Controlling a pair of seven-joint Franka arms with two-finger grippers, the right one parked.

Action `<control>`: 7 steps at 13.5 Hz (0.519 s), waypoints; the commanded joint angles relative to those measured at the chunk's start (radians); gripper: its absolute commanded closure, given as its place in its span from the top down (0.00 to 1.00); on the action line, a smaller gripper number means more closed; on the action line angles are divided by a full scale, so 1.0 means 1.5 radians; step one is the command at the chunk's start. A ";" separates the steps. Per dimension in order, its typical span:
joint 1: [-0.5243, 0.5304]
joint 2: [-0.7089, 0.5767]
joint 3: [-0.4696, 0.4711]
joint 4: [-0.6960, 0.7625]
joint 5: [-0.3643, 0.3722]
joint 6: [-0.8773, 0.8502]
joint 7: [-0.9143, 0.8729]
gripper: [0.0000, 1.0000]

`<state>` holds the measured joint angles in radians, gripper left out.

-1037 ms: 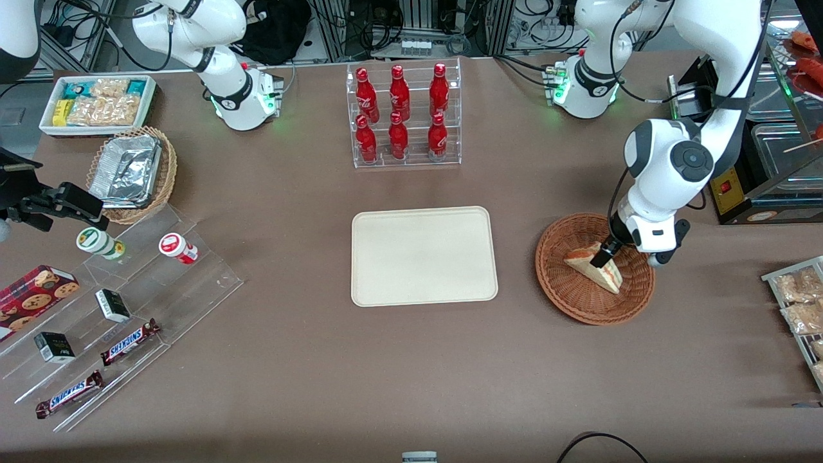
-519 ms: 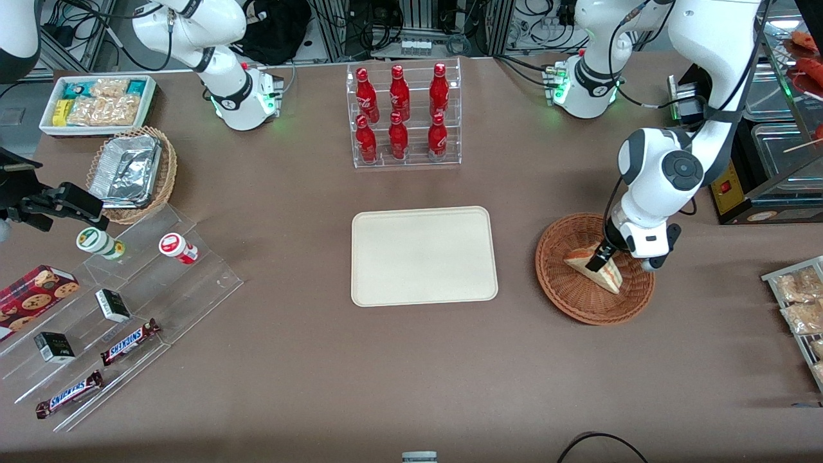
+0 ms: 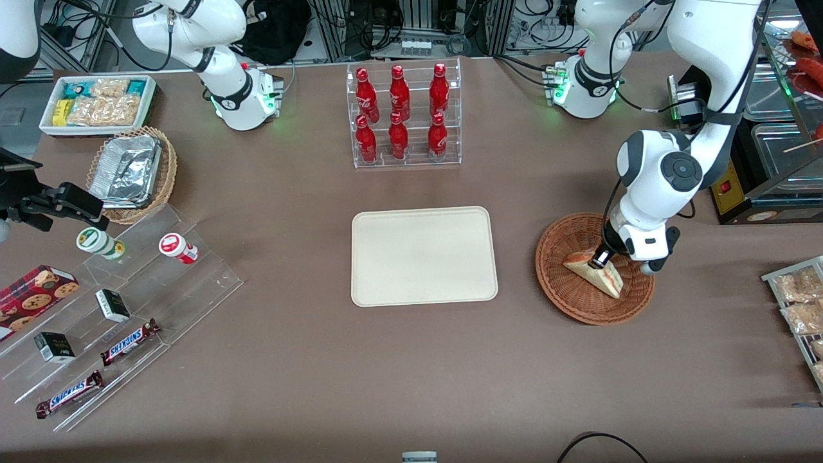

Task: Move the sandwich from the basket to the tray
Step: 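Lower the open left gripper around the sandwich and close it, then lift the sandwich out of the basket with the left gripper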

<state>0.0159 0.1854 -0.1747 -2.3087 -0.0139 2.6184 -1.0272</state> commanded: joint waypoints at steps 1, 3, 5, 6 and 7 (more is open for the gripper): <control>-0.003 -0.082 -0.001 0.010 0.009 -0.088 -0.010 0.04; -0.002 -0.111 -0.028 0.074 0.017 -0.209 -0.011 0.04; -0.003 -0.104 -0.070 0.177 0.021 -0.362 -0.010 0.04; -0.003 -0.102 -0.099 0.209 0.046 -0.412 -0.009 0.04; -0.003 -0.095 -0.137 0.238 0.073 -0.445 -0.010 0.04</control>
<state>0.0119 0.0095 -0.3020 -2.0456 0.0349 2.0476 -1.0272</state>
